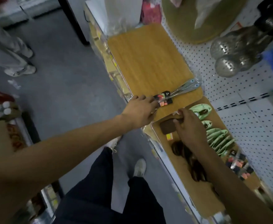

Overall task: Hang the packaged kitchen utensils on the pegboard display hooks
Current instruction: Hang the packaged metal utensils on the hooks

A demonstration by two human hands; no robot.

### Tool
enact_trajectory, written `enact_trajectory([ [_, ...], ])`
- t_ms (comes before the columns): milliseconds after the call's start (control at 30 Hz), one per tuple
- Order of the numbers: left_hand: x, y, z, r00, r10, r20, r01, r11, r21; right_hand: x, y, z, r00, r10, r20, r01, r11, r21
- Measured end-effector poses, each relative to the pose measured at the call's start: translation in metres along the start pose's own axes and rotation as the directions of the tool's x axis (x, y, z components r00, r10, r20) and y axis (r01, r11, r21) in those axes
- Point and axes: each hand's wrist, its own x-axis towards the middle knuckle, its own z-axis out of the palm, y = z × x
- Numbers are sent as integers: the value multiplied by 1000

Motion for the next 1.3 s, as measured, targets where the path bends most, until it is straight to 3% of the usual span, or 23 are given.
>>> enact_trajectory([
  [200,103,-43,49,999,32,39,-32,999,22,94,19,68,968,252,-9,-249,962,115],
  [433,217,-52,94,998,2,57,3,996,-89,163,59,123,806,592,-2,-566,772,288],
  [667,271,-42,144,989,-5,146,18,996,-85,192,83,148,746,652,132,-594,563,575],
  [933,276,-49,158,963,-8,270,97,944,-317,207,77,153,689,669,279,-611,329,720],
  [1133,243,-58,140,951,-45,304,194,857,-478,179,61,154,731,650,208,-577,425,698],
  [1300,196,-62,110,960,-30,278,177,833,-524,138,28,136,806,582,111,-485,540,689],
])
